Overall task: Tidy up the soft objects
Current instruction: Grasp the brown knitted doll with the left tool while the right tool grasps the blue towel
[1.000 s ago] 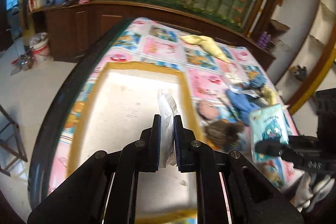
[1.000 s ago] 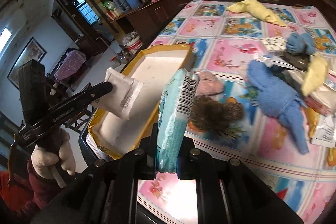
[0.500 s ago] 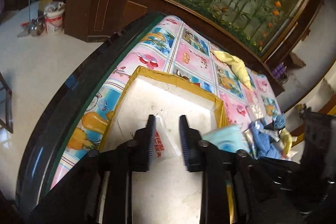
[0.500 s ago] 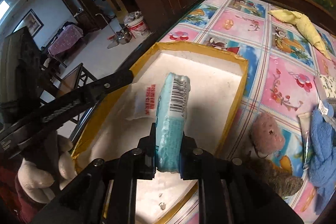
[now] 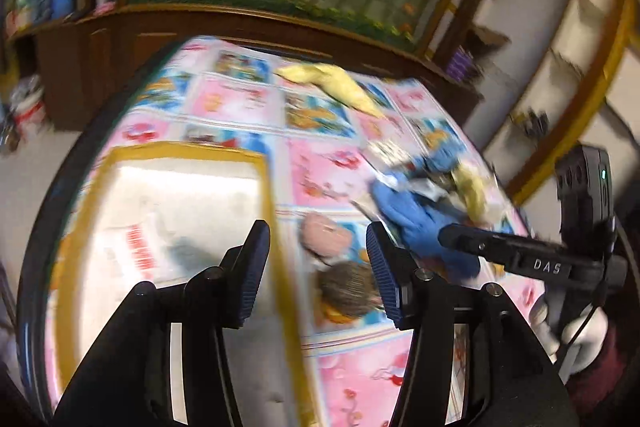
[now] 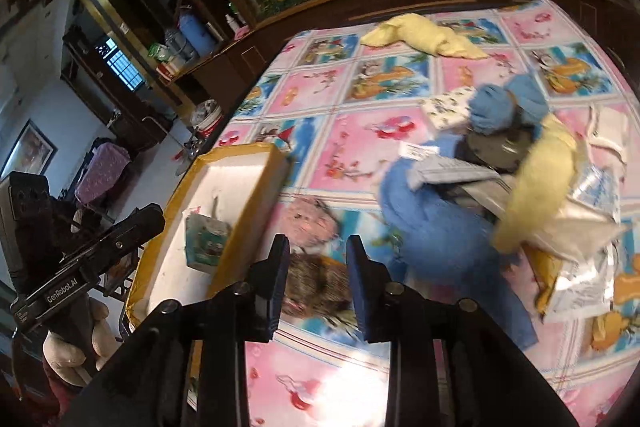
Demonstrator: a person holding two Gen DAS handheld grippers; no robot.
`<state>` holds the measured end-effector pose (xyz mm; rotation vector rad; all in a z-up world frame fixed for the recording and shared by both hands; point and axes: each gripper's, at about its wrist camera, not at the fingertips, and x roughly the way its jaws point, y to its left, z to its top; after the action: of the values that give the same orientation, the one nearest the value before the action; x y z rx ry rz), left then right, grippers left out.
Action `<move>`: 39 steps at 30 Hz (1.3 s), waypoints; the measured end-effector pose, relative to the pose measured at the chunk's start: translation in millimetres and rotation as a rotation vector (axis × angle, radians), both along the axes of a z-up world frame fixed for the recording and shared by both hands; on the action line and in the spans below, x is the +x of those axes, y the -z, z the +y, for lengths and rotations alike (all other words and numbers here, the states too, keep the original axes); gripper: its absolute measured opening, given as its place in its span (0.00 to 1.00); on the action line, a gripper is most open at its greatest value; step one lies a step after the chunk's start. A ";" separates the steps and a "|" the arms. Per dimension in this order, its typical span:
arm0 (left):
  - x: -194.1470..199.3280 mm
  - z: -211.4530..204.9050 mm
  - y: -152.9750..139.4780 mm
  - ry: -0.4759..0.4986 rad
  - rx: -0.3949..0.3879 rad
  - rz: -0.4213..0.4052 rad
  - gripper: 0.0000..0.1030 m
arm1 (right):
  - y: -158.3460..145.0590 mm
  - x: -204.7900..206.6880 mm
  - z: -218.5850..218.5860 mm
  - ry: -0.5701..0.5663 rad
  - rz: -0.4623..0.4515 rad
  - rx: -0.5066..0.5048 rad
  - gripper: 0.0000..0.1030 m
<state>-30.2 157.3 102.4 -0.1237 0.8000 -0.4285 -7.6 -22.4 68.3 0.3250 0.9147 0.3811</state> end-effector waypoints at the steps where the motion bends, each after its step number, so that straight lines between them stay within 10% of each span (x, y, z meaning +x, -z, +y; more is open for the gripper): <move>1: 0.1 -17.3 4.6 0.030 0.043 -0.001 0.49 | 5.0 -3.7 -8.6 0.010 0.015 0.008 0.28; 11: 9.3 -125.2 70.1 0.165 0.478 0.043 0.52 | 24.3 -31.7 -91.9 0.139 0.030 0.099 0.28; 15: -12.0 -123.9 58.2 0.319 0.335 0.144 0.52 | 29.9 -38.2 -109.6 0.150 0.036 0.119 0.28; 24: -37.2 -113.3 54.5 0.366 0.327 0.058 0.52 | 40.0 -48.3 -127.7 0.142 0.032 0.146 0.28; 33: -57.9 -170.8 91.7 0.382 0.597 -0.077 0.69 | 34.3 -47.2 -113.7 0.106 0.020 0.127 0.28; 39: -49.5 -144.4 74.0 0.318 0.416 0.016 0.50 | 26.5 -21.8 -81.0 0.053 -0.021 0.013 0.28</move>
<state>-79.8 12.9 28.5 0.3920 0.9125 -0.5505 -29.4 -103.3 41.8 0.3560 0.8821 0.3408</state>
